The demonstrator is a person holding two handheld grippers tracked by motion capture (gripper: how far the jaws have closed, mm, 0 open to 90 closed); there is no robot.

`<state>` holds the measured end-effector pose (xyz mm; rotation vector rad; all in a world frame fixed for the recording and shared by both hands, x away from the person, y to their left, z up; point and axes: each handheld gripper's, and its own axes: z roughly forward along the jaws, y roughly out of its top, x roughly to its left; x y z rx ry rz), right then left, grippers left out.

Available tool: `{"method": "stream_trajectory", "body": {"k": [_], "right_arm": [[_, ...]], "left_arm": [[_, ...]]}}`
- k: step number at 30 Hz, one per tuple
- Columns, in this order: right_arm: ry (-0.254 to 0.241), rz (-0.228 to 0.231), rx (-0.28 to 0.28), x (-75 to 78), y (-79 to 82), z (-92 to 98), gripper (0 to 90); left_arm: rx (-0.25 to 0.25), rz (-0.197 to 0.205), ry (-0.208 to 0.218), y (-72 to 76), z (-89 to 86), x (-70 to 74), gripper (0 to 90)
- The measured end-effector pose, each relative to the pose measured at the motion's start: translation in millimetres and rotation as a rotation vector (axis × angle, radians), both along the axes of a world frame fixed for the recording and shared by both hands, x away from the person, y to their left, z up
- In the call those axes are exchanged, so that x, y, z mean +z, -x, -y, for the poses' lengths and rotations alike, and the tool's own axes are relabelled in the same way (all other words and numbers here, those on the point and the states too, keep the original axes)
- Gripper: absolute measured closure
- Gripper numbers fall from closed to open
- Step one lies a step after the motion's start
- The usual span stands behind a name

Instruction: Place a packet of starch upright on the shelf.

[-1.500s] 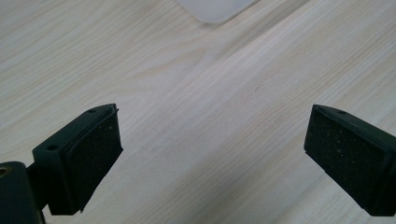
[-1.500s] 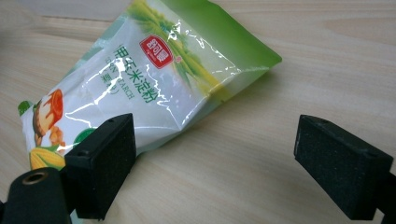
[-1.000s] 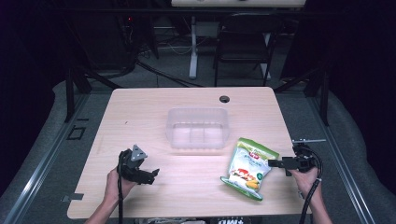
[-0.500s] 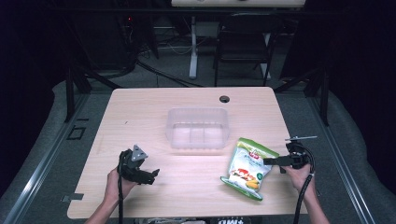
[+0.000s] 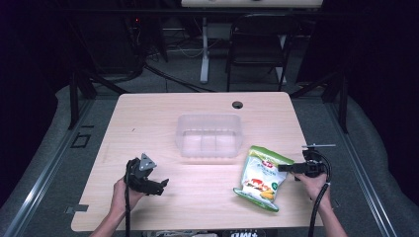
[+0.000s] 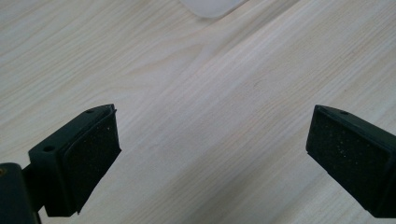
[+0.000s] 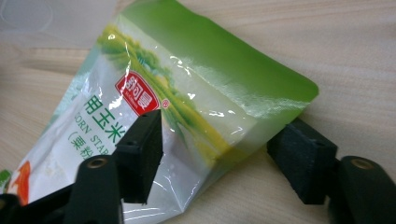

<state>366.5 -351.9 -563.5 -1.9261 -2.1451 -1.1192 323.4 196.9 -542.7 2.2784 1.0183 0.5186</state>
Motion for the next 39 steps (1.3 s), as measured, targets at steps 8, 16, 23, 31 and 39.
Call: {"method": "stream_trajectory", "body": {"k": [8, 16, 23, 31, 39], "right_arm": [[-0.062, 0.041, -0.054, 2.7, 1.5, 3.0, 67.2], [-0.015, 0.116, 0.002, 14.5, 6.6, -11.6, 79.5], [0.134, 0.175, 0.088, 25.4, 13.2, -33.7, 79.6], [0.103, 0.125, 0.157, 5.9, 1.3, -41.7, 57.4], [0.085, 0.135, 0.174, 5.3, 1.6, -41.1, 78.2]], "left_arm": [[-0.001, -0.007, -0.003, -0.3, 0.0, 0.1, 2.8], [-0.002, -0.003, -0.002, 0.2, -0.5, 0.7, 2.9], [0.001, -0.004, -0.001, 0.7, -1.3, 1.1, 3.1], [0.006, -0.014, -0.013, -0.3, 0.5, -0.3, 4.0], [0.006, 0.0, -0.006, 0.1, 0.3, 0.1, 3.7]]}}
